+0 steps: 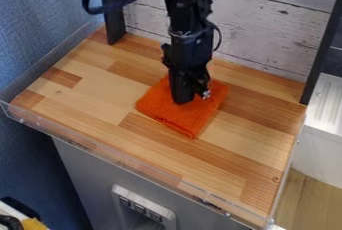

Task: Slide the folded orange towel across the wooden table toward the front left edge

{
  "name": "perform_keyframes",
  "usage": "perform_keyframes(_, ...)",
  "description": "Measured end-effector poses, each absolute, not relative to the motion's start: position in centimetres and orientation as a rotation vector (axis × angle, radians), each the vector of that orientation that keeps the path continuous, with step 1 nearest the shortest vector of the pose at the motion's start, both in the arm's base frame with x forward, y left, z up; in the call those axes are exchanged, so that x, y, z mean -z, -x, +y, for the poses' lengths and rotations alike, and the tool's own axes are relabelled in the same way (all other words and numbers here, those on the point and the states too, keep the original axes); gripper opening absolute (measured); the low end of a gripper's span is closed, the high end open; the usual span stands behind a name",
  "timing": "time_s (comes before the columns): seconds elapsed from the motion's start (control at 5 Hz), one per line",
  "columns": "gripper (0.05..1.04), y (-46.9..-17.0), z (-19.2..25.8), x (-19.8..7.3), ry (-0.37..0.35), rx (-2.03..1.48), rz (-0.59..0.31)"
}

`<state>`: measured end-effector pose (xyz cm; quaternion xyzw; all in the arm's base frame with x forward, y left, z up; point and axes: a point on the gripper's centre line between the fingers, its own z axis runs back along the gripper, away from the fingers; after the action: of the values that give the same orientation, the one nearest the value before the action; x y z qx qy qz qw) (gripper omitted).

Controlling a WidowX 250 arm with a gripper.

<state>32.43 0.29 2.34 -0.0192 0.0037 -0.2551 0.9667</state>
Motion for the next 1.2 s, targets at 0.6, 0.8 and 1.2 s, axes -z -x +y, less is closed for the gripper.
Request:
perform_keyframes(0.6, 0.059, -32.2, 1.2, -1.0, 0.010, 0.482, 0.020)
perform_keyframes(0.8, 0.059, -31.6, 1.7, -0.8, -0.005, 0.409, 0.014)
perform_keyframes(1.2, 0.059, -29.2, 2.6, -0.8, -0.023, 0.228, 0.031)
